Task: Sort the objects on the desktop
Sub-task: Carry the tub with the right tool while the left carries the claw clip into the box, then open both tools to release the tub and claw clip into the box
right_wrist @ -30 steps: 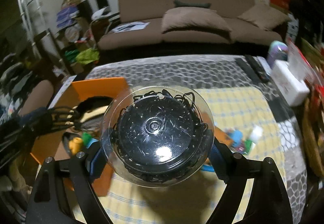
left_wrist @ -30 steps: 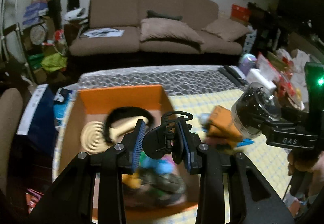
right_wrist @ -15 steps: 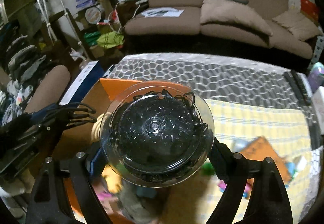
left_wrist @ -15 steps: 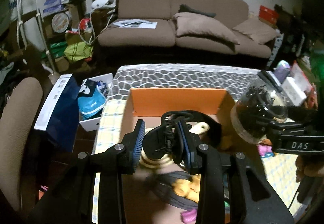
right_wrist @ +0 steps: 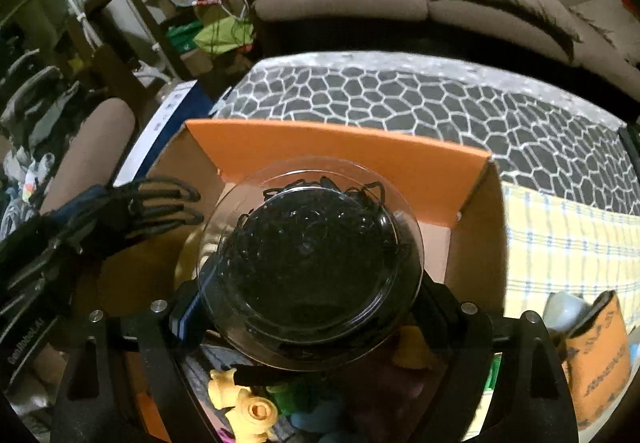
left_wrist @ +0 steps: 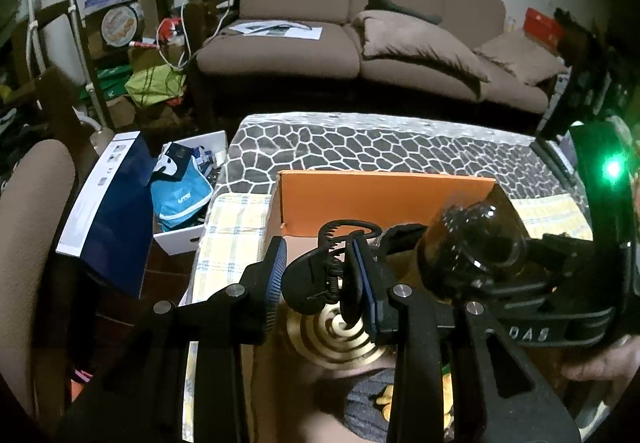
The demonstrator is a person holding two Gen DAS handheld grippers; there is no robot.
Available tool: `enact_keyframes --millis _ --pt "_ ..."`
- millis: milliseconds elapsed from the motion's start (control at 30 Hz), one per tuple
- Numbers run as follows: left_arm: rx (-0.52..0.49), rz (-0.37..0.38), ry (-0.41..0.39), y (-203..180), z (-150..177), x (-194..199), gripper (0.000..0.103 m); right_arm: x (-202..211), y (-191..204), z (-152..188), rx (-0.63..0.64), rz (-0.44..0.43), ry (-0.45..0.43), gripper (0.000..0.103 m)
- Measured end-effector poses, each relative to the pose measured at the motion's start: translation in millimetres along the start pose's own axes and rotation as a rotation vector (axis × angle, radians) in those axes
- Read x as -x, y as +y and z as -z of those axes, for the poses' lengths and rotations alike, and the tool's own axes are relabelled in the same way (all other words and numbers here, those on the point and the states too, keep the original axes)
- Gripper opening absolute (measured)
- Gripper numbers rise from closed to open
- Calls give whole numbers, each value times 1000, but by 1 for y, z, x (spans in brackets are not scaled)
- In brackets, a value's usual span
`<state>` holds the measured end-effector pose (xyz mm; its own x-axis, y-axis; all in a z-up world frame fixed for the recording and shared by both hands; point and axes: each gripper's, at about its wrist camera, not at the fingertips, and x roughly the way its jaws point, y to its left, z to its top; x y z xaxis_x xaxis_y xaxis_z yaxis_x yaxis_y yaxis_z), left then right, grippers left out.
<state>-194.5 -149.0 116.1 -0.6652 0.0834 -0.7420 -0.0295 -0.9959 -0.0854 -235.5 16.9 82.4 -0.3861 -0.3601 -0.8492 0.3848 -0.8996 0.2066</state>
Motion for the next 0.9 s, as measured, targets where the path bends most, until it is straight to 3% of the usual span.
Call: enact_keyframes --millis 400,567,900 --pt "-42 -48 74 -10 -14 -37 32 -8 1 2 27 12 39 88" --pt "-23 -57 70 -5 -18 -34 45 -1 3 1 50 15 21 89" --pt "-14 -54 78 2 -8 -13 48 30 9 -4 59 20 -35 91"
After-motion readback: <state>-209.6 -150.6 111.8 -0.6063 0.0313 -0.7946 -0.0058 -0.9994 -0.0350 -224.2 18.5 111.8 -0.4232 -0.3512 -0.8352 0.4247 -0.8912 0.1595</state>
